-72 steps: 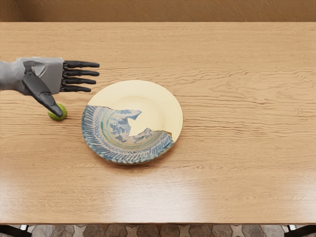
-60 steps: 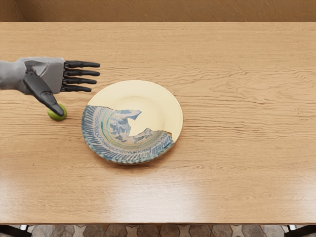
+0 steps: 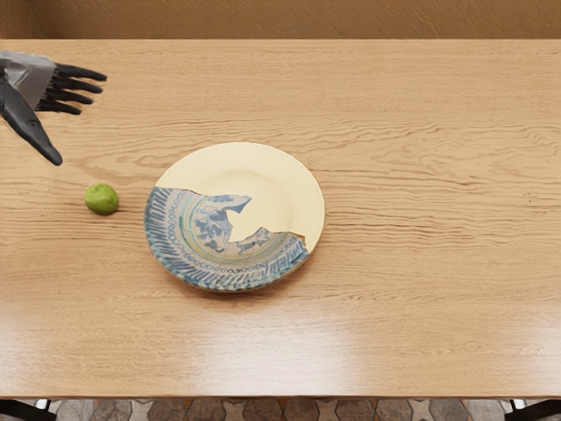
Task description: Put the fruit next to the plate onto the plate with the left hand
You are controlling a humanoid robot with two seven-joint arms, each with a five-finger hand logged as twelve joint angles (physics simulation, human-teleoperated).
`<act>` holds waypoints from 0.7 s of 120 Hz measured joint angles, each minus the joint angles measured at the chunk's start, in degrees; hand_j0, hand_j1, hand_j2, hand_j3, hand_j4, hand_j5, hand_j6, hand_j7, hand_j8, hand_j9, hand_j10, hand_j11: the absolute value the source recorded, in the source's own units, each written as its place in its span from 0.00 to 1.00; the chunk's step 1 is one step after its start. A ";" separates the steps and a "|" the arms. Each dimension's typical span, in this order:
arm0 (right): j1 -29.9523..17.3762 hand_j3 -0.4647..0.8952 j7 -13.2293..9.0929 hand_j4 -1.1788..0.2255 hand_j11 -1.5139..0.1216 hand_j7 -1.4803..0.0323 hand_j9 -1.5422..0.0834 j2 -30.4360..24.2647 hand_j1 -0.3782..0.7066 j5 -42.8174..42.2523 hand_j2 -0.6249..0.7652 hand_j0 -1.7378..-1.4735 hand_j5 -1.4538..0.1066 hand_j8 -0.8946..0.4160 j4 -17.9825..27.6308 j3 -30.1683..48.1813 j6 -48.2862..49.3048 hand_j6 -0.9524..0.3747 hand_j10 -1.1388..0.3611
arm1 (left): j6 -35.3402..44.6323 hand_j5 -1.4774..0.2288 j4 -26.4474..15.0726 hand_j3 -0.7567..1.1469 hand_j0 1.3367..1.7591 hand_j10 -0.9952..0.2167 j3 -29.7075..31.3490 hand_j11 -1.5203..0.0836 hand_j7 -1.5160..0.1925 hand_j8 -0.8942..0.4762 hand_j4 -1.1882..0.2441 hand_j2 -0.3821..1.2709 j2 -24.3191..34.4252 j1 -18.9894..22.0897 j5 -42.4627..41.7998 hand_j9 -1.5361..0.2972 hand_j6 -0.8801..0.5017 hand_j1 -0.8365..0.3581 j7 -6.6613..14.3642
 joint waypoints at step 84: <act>0.01 0.34 0.00 0.84 0.93 0.98 0.95 0.00 0.03 0.02 0.45 0.30 0.93 0.68 0.00 0.00 0.00 0.72 0.76 | 42.02 0.85 -0.17 0.40 0.76 0.80 47.50 0.93 0.87 0.64 0.81 0.23 -35.06 -7.09 -12.64 0.82 0.62 0.97 -4.93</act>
